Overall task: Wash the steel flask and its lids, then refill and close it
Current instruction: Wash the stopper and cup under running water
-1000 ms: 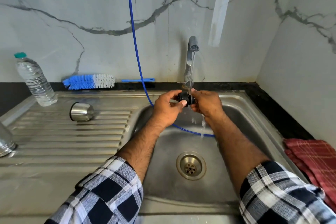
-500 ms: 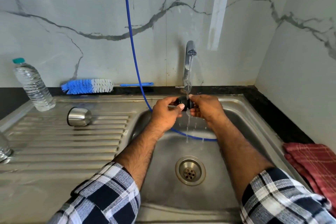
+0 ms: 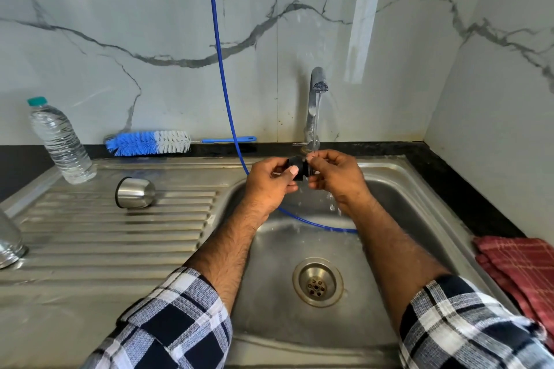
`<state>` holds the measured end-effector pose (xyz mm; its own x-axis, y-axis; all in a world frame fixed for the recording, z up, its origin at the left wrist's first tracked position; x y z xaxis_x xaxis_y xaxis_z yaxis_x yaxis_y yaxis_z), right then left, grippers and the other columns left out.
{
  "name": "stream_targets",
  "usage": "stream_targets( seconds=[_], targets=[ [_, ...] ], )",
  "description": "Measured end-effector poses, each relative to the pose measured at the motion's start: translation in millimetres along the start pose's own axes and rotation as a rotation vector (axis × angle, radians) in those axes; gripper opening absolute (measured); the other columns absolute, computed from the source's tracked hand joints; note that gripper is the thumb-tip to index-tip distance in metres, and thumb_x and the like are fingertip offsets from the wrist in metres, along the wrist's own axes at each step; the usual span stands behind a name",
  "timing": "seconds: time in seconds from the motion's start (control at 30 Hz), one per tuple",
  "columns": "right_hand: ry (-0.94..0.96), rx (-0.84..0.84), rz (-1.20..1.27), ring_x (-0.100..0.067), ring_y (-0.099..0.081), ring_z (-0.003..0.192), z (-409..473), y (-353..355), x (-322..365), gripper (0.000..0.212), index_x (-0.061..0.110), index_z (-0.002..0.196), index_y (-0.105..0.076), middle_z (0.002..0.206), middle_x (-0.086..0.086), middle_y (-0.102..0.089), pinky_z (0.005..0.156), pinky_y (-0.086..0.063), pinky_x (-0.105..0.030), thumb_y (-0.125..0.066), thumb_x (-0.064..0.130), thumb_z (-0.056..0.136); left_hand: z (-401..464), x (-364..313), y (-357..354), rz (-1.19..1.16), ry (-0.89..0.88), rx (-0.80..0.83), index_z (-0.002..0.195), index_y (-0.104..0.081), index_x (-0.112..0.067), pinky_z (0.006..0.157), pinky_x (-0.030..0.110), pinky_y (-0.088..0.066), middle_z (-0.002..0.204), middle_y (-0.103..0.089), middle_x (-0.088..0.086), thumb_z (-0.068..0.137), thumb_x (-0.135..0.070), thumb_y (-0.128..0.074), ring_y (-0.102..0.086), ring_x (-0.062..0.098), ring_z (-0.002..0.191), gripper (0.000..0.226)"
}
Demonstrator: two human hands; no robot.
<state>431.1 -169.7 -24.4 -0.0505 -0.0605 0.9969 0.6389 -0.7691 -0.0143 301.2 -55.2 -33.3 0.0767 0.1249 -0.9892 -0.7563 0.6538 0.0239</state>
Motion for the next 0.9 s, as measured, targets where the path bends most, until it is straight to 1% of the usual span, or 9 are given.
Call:
stream_targets(
  seconds=[0.13,0.27,0.37,0.53,0.67,0.73,0.8,0.83,0.9],
  targets=[
    [-0.097,-0.037,0.067,-0.014,-0.065,0.059,-1.9,2.3,-5.6,0.024,0.003,0.103,-0.074,0.081,-0.012,-0.075,0.062,-0.061,-0.031,-0.072,0.027,0.101,-0.7,-4.7,-1.4,0.065,-0.069,-0.002,0.112,-0.073,-0.016,0.077,0.037,-0.067,0.104,-0.073,0.007,0.097,-0.006,-0.075,-0.078,0.024,0.089,0.019],
    [-0.068,0.052,0.102,-0.018,-0.070,0.074,-1.2,-5.1,-3.2,0.016,0.004,0.111,-0.076,0.098,-0.014,-0.077,0.074,-0.064,-0.033,-0.073,0.015,0.100,1.2,-1.5,2.9,0.101,-0.030,-0.122,0.113,-0.073,-0.005,0.073,0.043,-0.068,0.092,-0.076,0.009,0.098,-0.013,-0.075,-0.078,0.020,0.073,0.017],
    [-0.062,0.095,0.079,-0.020,-0.073,0.083,0.5,-6.5,-4.1,0.017,0.010,0.113,-0.077,0.109,-0.015,-0.077,0.080,-0.063,-0.036,-0.076,0.007,0.096,0.4,-0.9,5.4,0.077,-0.005,-0.118,0.111,-0.071,-0.004,0.073,0.041,-0.068,0.092,-0.075,0.009,0.100,-0.012,-0.072,-0.076,0.016,0.070,0.014],
    [-0.073,-0.015,0.075,-0.020,-0.069,0.068,-1.0,1.6,-3.7,0.019,0.005,0.104,-0.078,0.098,-0.018,-0.079,0.070,-0.063,-0.035,-0.081,0.020,0.094,-2.8,-3.9,3.6,0.062,-0.038,-0.025,0.120,-0.071,-0.007,0.077,0.035,-0.067,0.103,-0.073,0.007,0.100,-0.006,-0.071,-0.078,0.023,0.087,0.020],
    [-0.147,-0.130,0.089,-0.017,-0.065,0.058,-0.3,8.1,-11.4,0.028,0.003,0.102,-0.075,0.086,-0.017,-0.077,0.057,-0.059,-0.031,-0.076,0.030,0.098,-4.2,-6.9,-5.0,0.108,-0.118,0.012,0.114,-0.073,-0.014,0.079,0.041,-0.067,0.103,-0.071,0.002,0.097,-0.004,-0.074,-0.076,0.023,0.090,0.020],
    [-0.200,-0.112,0.135,-0.016,-0.066,0.060,0.3,5.2,-14.8,0.021,0.002,0.105,-0.075,0.086,-0.016,-0.077,0.061,-0.060,-0.030,-0.071,0.022,0.102,-2.4,-5.4,-5.9,0.088,-0.096,-0.024,0.110,-0.071,-0.015,0.077,0.041,-0.067,0.097,-0.071,0.004,0.098,-0.006,-0.073,-0.076,0.022,0.082,0.014],
    [-0.238,-0.060,0.174,-0.019,-0.072,0.071,-1.0,-1.6,-15.9,0.013,0.001,0.107,-0.075,0.096,-0.019,-0.078,0.074,-0.065,-0.034,-0.064,0.006,0.104,0.2,-1.3,-2.8,0.051,-0.035,-0.081,0.107,-0.070,-0.011,0.073,0.040,-0.067,0.091,-0.073,0.009,0.100,-0.011,-0.071,-0.076,0.018,0.071,0.006],
    [-0.236,-0.044,0.168,-0.022,-0.075,0.079,-1.8,-3.7,-15.6,0.014,0.002,0.106,-0.075,0.101,-0.020,-0.078,0.081,-0.065,-0.036,-0.062,0.000,0.102,1.1,0.3,-1.1,0.036,-0.009,-0.099,0.107,-0.070,-0.009,0.071,0.039,-0.067,0.089,-0.074,0.011,0.101,-0.012,-0.070,-0.075,0.016,0.067,0.006],
    [-0.174,-0.033,0.134,-0.025,-0.076,0.087,-2.8,-4.8,-10.5,0.016,0.005,0.104,-0.077,0.104,-0.018,-0.078,0.085,-0.065,-0.039,-0.065,-0.005,0.099,2.1,2.4,1.2,0.007,0.022,-0.110,0.108,-0.070,-0.006,0.068,0.033,-0.067,0.088,-0.074,0.012,0.102,-0.012,-0.069,-0.074,0.012,0.063,0.009]
  ],
)
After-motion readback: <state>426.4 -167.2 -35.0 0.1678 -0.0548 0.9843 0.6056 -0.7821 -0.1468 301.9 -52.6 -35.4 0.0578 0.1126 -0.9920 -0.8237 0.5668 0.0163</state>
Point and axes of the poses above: each hand's wrist, its own z-axis towards the middle knuckle, its own y-axis out of the back of the hand, x = y × z, the point moved 6 cm from there along z, towards the middle knuckle
